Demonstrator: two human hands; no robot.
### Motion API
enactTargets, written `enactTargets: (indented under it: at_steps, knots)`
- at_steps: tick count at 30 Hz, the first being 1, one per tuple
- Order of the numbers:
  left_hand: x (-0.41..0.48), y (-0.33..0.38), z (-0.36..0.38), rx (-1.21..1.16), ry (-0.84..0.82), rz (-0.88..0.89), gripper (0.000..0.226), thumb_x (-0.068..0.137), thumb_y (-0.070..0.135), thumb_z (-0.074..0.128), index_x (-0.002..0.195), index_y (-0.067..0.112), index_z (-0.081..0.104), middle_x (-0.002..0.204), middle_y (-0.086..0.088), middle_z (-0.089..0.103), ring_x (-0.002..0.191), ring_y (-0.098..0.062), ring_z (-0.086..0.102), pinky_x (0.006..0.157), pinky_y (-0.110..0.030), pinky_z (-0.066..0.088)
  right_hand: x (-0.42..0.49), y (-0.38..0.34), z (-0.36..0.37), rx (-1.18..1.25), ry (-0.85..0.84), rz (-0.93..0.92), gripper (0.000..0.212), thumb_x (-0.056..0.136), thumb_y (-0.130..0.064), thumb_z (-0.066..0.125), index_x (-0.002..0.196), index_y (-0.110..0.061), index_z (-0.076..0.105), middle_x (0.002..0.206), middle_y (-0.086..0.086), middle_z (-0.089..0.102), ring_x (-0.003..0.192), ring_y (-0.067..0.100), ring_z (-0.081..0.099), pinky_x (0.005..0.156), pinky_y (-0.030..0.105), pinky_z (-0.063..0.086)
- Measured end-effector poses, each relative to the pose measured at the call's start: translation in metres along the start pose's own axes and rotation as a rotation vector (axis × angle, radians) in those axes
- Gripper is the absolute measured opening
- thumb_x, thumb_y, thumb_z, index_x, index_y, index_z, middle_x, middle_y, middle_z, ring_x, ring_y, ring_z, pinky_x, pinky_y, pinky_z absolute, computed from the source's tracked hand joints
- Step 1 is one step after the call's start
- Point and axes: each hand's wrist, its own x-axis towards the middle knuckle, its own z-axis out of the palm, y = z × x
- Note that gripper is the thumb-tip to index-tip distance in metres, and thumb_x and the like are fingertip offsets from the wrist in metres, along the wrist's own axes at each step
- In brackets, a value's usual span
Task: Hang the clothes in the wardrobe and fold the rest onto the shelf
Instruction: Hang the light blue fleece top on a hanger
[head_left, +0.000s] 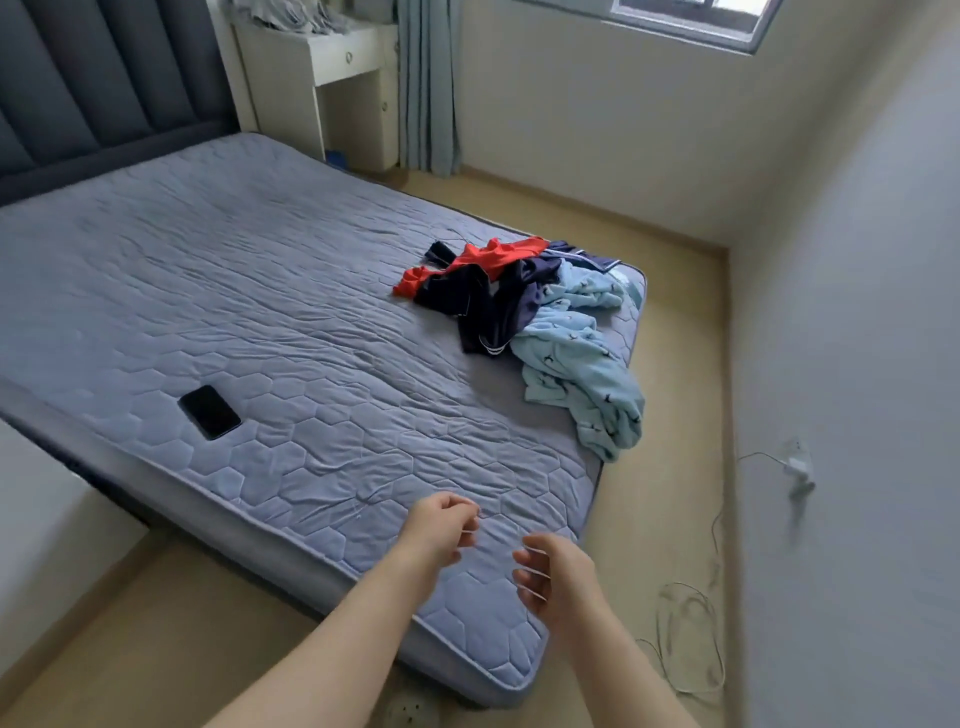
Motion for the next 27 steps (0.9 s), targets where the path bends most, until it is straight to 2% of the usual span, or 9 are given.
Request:
enactTargets:
  at_steps: [6, 12, 17, 20, 23, 25, 27]
  knots:
    - [0.075, 0.048, 0.04, 0.051, -0.035, -0.108, 0.02, 0.093, 0.013, 0.048, 0.074, 0.019, 0.052, 0.069, 0.004, 0.055, 0.058, -0.008, 0.05, 0.056, -0.02, 0.035, 0.071, -0.062, -0.012, 0.055, 0.037, 0.078, 0.011, 0.088, -0.009, 0.052, 0.078, -0.012, 0.057, 0.047, -0.002, 0.056, 0.039, 0.011, 0.046, 0.043, 0.017, 0.033]
    - [0.161, 0.079, 0.086, -0.024, 0.021, -0.277, 0.022, 0.092, 0.011, 0.047, 0.072, 0.018, 0.05, 0.065, 0.002, 0.051, 0.054, -0.009, 0.046, 0.05, -0.018, 0.031, 0.161, -0.117, -0.035, 0.014, 0.076, 0.144, 0.01, 0.088, -0.009, 0.051, 0.08, -0.014, 0.054, 0.06, 0.0, 0.053, 0.044, 0.012, 0.044, 0.04, 0.015, 0.034]
    - [0.257, 0.104, 0.137, -0.075, 0.135, -0.393, 0.021, 0.091, 0.01, 0.047, 0.071, 0.017, 0.048, 0.064, 0.002, 0.049, 0.051, -0.008, 0.043, 0.045, -0.016, 0.026, 0.265, -0.179, -0.051, -0.064, 0.025, 0.186, 0.021, 0.087, -0.002, 0.046, 0.072, -0.017, 0.042, 0.055, 0.0, 0.039, 0.034, 0.009, 0.028, 0.036, 0.014, 0.02]
    - [0.32, 0.114, 0.172, -0.114, 0.202, -0.456, 0.018, 0.092, 0.013, 0.049, 0.074, 0.017, 0.051, 0.066, 0.002, 0.052, 0.054, -0.009, 0.047, 0.047, -0.018, 0.029, 0.331, -0.216, -0.062, -0.172, 0.008, 0.201, 0.02, 0.087, 0.0, 0.045, 0.072, -0.014, 0.043, 0.056, 0.001, 0.039, 0.032, 0.008, 0.027, 0.036, 0.014, 0.02]
    - [0.38, 0.12, 0.211, -0.113, 0.195, -0.518, 0.016, 0.091, 0.014, 0.05, 0.076, 0.017, 0.052, 0.068, 0.001, 0.053, 0.055, -0.01, 0.048, 0.05, -0.02, 0.031, 0.397, -0.244, -0.085, -0.299, 0.013, 0.207, 0.02, 0.086, 0.0, 0.043, 0.071, -0.013, 0.044, 0.057, 0.0, 0.041, 0.033, 0.008, 0.03, 0.036, 0.016, 0.023]
    - [0.425, 0.122, 0.229, -0.076, 0.17, -0.52, 0.016, 0.091, 0.013, 0.05, 0.076, 0.017, 0.053, 0.067, 0.001, 0.054, 0.053, -0.01, 0.048, 0.049, -0.019, 0.031, 0.448, -0.26, -0.099, -0.456, 0.02, 0.163, 0.02, 0.085, -0.003, 0.043, 0.068, -0.014, 0.041, 0.062, 0.002, 0.043, 0.044, 0.012, 0.037, 0.043, 0.021, 0.029]
    - [0.475, 0.122, 0.238, -0.019, 0.173, -0.487, 0.016, 0.091, 0.013, 0.05, 0.076, 0.017, 0.052, 0.067, 0.0, 0.054, 0.053, -0.01, 0.048, 0.047, -0.019, 0.03, 0.503, -0.279, -0.104, -0.761, 0.025, 0.046, 0.014, 0.085, -0.009, 0.043, 0.072, -0.013, 0.043, 0.074, 0.005, 0.05, 0.063, 0.018, 0.045, 0.057, 0.026, 0.036]
